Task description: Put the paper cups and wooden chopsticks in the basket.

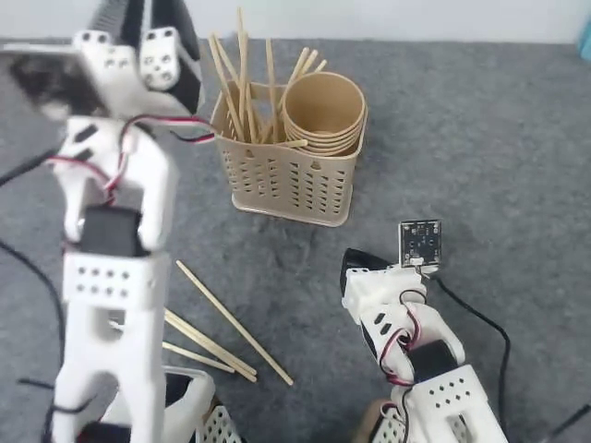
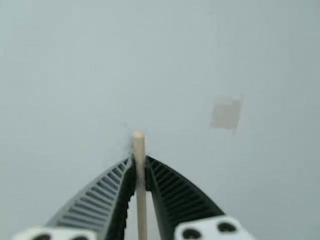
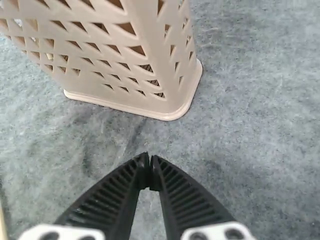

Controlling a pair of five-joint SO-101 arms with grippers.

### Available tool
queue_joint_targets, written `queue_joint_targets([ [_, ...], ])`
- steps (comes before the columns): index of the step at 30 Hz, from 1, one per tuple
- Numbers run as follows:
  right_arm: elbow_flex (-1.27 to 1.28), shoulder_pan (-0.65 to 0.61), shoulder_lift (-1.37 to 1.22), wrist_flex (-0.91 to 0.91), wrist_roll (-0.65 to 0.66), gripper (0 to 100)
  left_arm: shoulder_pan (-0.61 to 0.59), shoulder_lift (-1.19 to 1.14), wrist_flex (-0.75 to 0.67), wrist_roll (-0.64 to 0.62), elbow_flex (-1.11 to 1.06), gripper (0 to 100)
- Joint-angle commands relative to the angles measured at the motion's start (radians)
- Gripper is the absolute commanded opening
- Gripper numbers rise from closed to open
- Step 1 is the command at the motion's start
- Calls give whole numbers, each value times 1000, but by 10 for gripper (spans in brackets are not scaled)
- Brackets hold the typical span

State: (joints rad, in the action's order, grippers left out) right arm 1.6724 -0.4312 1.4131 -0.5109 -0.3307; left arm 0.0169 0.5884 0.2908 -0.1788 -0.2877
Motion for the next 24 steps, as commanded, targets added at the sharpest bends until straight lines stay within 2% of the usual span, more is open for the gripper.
queue_joint_targets([
  [1, 18, 16, 18, 24, -5, 8, 5, -91, -31, 8, -1, 13],
  [5, 18, 16, 19, 24, -3, 8, 3, -132, -23, 9, -4, 13],
  [11, 18, 16, 19, 25, -3, 8, 14, -130, 161, 12, 4, 16],
  [13, 18, 16, 19, 25, -3, 8, 15, -130, 187, 12, 4, 48],
  [19, 18, 16, 19, 25, -3, 8, 14, -129, 284, 12, 12, 250],
  [24, 18, 16, 19, 25, -3, 8, -34, -129, 489, 12, 165, 280],
])
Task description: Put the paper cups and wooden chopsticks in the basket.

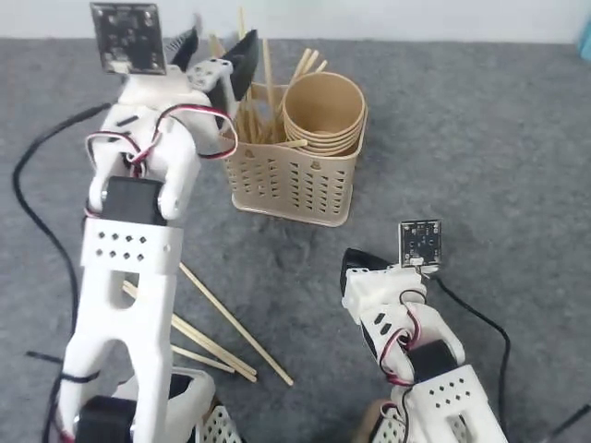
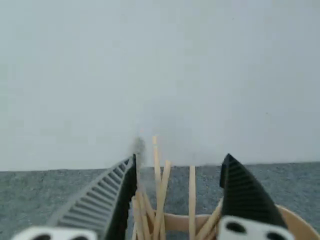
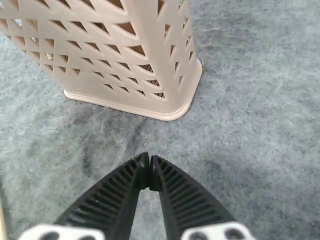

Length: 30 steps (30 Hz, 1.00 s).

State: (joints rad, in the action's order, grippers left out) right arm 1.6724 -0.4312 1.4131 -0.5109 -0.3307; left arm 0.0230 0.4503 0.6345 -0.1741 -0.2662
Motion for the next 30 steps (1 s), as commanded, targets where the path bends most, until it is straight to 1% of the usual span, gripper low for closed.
queue_joint_targets([
  [1, 18, 16, 19, 25, -3, 8, -60, 9, 204, 6, 183, 280],
  [5, 18, 16, 19, 24, -3, 8, -169, 8, 471, 3, 326, 280],
  [10, 18, 16, 19, 24, -3, 8, -388, 2, 717, 0, 366, 280],
  [13, 18, 16, 19, 24, -3, 8, -548, -3, 853, -26, 326, 280],
  [16, 18, 16, 18, 24, -3, 8, -669, -2, 904, -52, 174, 280],
  [18, 18, 16, 18, 24, -3, 8, -726, 5, 904, -52, 36, 280],
  [20, 18, 16, 18, 24, -3, 8, -776, 6, 873, -51, -110, 280],
  [22, 18, 16, 18, 24, -3, 8, -836, 6, 786, -52, -266, 280],
  [26, 18, 16, 18, 22, -3, 8, -948, 6, 537, -51, -544, 280],
  [28, 18, 15, 16, 22, -3, 8, -976, 6, 468, -29, -639, 280],
  [30, 18, 13, 16, 21, -3, 8, -988, 6, 442, 8, -693, 280],
])
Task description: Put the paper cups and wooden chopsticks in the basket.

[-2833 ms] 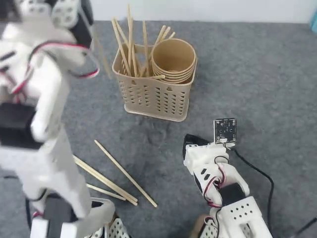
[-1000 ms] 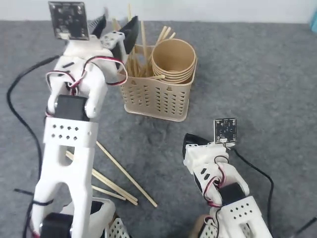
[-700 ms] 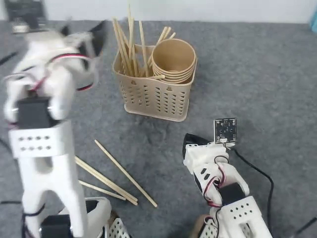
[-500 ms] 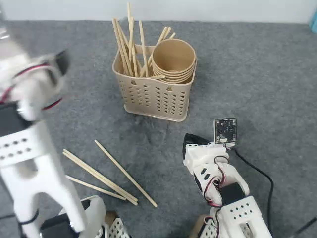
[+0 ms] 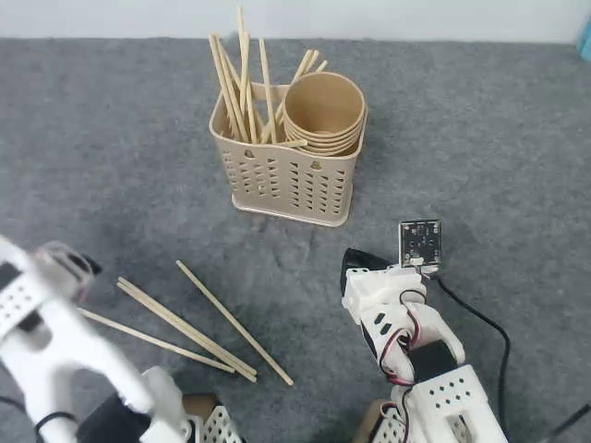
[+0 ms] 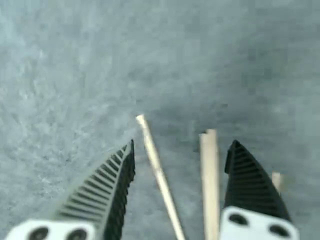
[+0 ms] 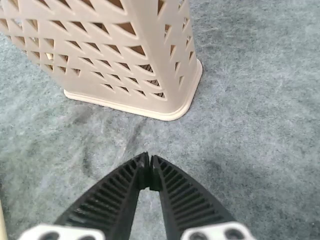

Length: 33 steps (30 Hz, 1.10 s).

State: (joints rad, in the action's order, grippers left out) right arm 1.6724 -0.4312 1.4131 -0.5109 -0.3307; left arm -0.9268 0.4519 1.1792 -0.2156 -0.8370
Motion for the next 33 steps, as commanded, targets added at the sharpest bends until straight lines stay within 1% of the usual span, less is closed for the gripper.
queue_joint_targets([
  [1, 18, 13, 16, 21, -3, 8, -41, 2, -104, 51, -140, 280],
  [4, 18, 15, 19, 18, -3, 8, -41, -2, -130, 49, -200, 280],
  [8, 18, 15, 19, 16, -3, 8, -41, -3, -302, 46, -300, 279],
  [11, 18, 15, 19, 15, -3, 8, -41, -3, -381, 31, -363, 279],
  [12, 18, 15, 19, 15, -3, 8, -41, -3, -388, 28, -375, 276],
  [14, 18, 15, 19, 15, -3, 8, -41, -3, -388, 28, -375, 241],
  [19, 18, 15, 19, 15, -3, 8, -15, -3, -396, 28, -372, 45],
  [20, 18, 15, 19, 15, -3, 8, -6, -3, -399, 29, -372, 32],
  [23, 18, 15, 19, 15, -3, 8, 8, -3, -397, 31, -372, 48],
  [29, 18, 16, 16, 15, -3, 8, 18, -3, -396, 31, -374, 47],
  [33, 18, 16, 16, 15, -3, 8, 18, 8, -393, 28, -348, 13],
])
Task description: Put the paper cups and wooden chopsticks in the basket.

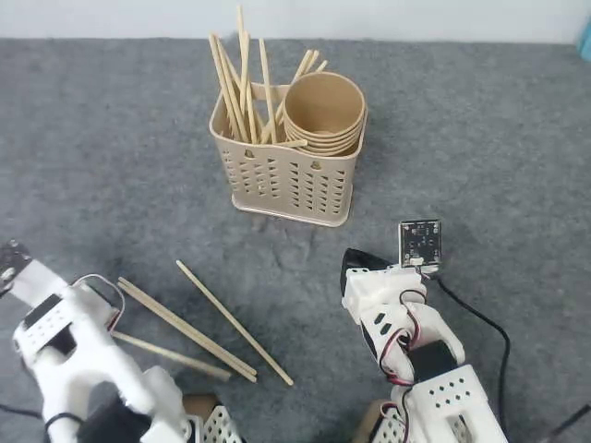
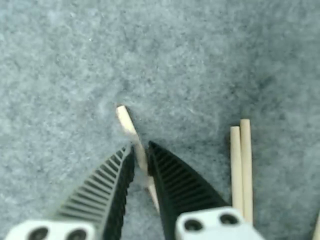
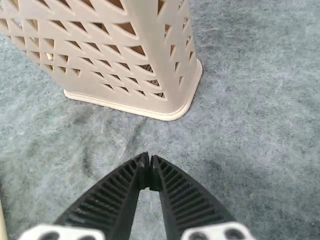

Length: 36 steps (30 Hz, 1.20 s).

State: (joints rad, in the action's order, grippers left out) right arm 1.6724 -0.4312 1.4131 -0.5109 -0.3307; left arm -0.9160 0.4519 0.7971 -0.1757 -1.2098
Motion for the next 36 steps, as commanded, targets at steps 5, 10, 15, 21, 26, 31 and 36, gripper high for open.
queue_joint_targets([
  [5, 18, 16, 15, 15, -3, 8, 6, 8, 103, -14, 225, 13],
  [10, 18, 16, 15, 15, -3, 8, 5, 6, 299, -14, 452, 13],
  [15, 18, 18, 16, 15, -3, 8, 8, 6, 353, -46, 599, 12],
  [21, 18, 18, 18, 15, -3, 8, 49, 8, 400, -44, 826, 12],
  [26, 18, 18, 18, 15, -3, 8, 81, 29, 402, -43, 1020, 12],
  [31, 18, 18, 18, 15, -3, 8, 170, 204, 396, -41, 1079, 12],
  [36, 18, 18, 18, 15, -3, 8, 376, 425, 334, -49, 1081, 12],
])
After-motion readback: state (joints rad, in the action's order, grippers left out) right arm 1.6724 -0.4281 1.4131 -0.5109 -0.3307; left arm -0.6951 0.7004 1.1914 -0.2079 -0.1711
